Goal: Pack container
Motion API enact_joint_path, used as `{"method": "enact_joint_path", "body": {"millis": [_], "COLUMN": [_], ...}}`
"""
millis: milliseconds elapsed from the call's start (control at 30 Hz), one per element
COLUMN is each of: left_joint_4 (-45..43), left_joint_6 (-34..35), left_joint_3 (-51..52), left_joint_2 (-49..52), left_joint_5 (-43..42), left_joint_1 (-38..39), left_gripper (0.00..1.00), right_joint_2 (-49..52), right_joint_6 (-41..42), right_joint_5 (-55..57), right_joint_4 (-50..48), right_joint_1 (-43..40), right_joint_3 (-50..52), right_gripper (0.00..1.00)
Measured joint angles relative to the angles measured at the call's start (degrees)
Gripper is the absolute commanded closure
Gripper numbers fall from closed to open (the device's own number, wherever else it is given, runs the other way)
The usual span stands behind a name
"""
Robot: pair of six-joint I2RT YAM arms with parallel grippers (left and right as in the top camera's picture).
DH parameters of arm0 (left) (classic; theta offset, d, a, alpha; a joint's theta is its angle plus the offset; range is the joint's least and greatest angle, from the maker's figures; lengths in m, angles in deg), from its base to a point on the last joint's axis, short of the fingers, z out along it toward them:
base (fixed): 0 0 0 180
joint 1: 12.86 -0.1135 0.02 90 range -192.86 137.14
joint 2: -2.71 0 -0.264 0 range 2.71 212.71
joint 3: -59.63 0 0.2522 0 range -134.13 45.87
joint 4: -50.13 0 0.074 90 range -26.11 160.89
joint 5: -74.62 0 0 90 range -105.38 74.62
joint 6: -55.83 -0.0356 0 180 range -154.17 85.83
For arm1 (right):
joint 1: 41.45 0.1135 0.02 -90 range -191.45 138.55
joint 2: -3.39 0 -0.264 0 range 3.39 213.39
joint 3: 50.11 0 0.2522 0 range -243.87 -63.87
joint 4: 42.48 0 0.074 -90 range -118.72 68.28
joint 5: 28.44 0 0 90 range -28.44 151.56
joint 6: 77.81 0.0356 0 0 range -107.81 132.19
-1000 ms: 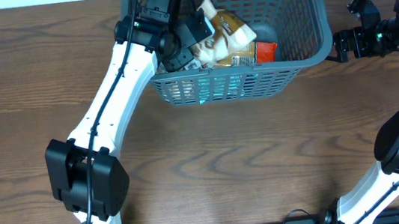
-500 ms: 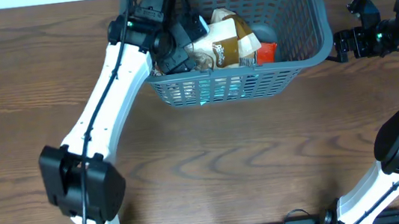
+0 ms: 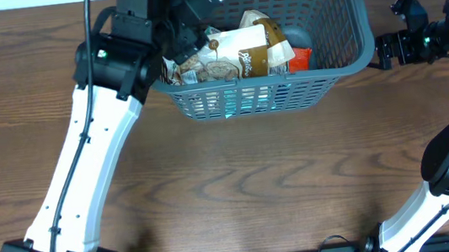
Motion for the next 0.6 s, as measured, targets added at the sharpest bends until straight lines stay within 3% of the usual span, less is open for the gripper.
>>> {"method": "enact_joint_path", "body": {"millis": [167,300,433,600], "left_joint_4": [1.42,4.92,11.10,16.44], "left_joint_6": [7.10,15.23,21.90,28.26], "left_joint_3": [0.00,0.00,0.00,0.31], "left_joint_2": [-3.67,-8.22,-11.45,-11.67], "left_joint_5": [5.92,8.37,9.66,8.00], "left_joint_1": [-5.22,-13.79,-20.33,-26.75], "left_gripper": [0.01,0.01,0.01,0.01], "right_joint_2": [0.00,0.00,-0.42,-1.14], "right_joint_6": [2.51,4.79,6.34,7.30], "right_joint_5": [0.02,1.05,5.84,9.44], "right_joint_4": [-4.44,-4.96,-4.61,-5.11], "right_joint_1": [0.02,0.33,2.43,6.47], "right_joint_3": [-1.42,-9.27,-16.70,-18.82], "right_gripper": [0.01,0.01,0.01,0.01]}}
